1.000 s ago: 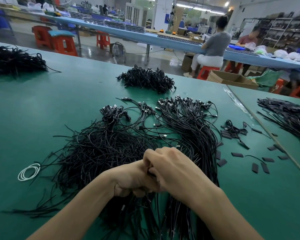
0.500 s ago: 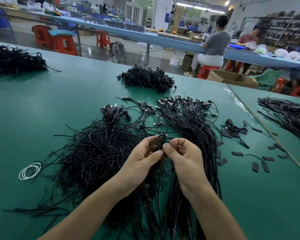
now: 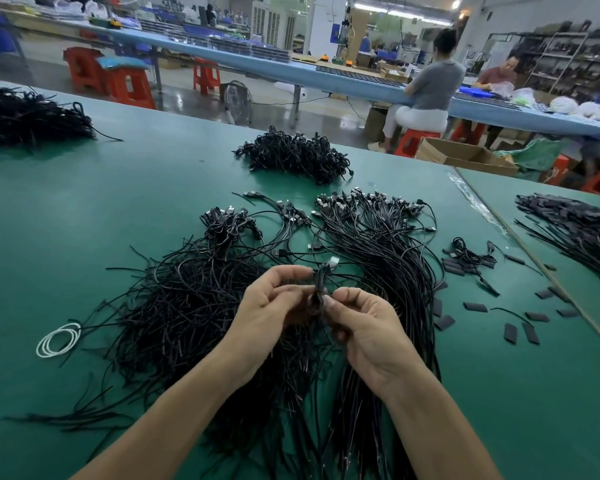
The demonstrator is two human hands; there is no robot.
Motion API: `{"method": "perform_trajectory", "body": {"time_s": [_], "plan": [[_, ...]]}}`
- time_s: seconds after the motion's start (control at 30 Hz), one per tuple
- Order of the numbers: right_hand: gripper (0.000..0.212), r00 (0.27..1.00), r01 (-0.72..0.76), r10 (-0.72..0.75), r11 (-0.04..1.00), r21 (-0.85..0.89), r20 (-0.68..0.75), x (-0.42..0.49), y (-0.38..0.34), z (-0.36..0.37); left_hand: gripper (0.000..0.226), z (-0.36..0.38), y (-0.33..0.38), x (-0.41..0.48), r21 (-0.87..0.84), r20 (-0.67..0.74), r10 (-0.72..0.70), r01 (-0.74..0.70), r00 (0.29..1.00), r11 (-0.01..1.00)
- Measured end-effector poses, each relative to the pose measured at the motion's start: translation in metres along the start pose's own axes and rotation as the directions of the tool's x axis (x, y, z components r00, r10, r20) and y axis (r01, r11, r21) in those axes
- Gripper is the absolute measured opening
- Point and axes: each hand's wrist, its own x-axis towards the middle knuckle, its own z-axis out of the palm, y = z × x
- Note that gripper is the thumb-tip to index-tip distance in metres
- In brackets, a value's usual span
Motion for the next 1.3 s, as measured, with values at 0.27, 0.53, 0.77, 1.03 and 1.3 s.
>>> {"method": "perform_trajectory", "body": {"time_s": [0.27, 0.53, 0.77, 1.03, 1.3], "plan": [[0.026, 0.999, -0.049, 0.049, 0.999, -0.005, 0.017, -0.003, 0.004, 0.002, 0.020, 0.004, 0.000, -0.003, -0.017, 0.000, 0.092, -0.092, 0.996, 0.996], [0.027, 0.994, 0.089, -0.093, 0.993, -0.076, -0.054, 0.002, 0.001, 0.000, 0.049, -0.002, -0.010, -0.004, 0.482, -0.063, 0.215, -0.159, 0.975, 0.862], [0.025, 0.970, 0.244, -0.241, 0.946, -0.215, 0.040, -0.003, 0.000, 0.001, 0.030, -0.007, -0.002, 0.000, 0.397, 0.032, -0.065, 0.047, 0.997, 0.916], [0.026, 0.976, 0.220, -0.216, 0.961, -0.167, 0.039, 0.001, 0.005, 0.004, 0.021, -0.001, -0.001, 0.002, -0.007, -0.039, 0.015, -0.015, 0.999, 1.000], [0.031, 0.992, 0.129, -0.127, 0.986, -0.106, 0.027, 0.004, 0.013, 0.003, 0.058, 0.008, 0.004, -0.003, -0.028, -0.066, 0.057, -0.059, 0.996, 0.998]]}}
